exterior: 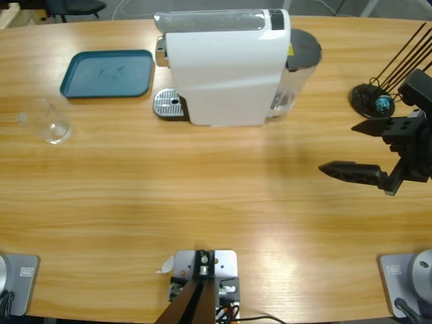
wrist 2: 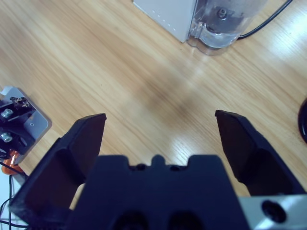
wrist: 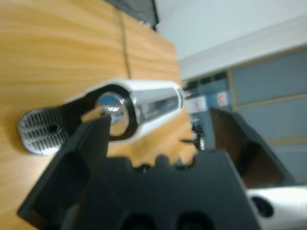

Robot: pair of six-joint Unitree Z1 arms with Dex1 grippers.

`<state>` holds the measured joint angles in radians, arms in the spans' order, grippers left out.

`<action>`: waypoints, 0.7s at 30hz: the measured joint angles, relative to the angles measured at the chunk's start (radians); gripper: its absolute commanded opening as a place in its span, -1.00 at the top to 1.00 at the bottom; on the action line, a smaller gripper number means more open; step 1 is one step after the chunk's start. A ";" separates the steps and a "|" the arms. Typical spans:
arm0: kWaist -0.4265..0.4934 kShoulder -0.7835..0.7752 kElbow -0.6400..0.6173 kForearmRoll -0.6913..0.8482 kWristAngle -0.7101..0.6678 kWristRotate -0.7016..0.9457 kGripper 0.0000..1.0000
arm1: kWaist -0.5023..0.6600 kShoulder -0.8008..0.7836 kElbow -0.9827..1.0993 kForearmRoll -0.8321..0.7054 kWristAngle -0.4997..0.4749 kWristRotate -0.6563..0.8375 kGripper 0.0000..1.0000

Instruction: Pour coffee

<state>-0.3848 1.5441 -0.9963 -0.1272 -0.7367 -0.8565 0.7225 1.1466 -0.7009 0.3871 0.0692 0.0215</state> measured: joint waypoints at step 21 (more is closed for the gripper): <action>-0.110 0.106 0.021 -0.136 0.016 -0.106 -0.79 | 0.000 -0.003 0.001 -0.001 0.000 0.000 -0.95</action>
<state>-0.4951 1.6502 -0.9754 -0.2636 -0.7204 -0.9625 0.7226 1.1438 -0.6995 0.3866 0.0692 0.0215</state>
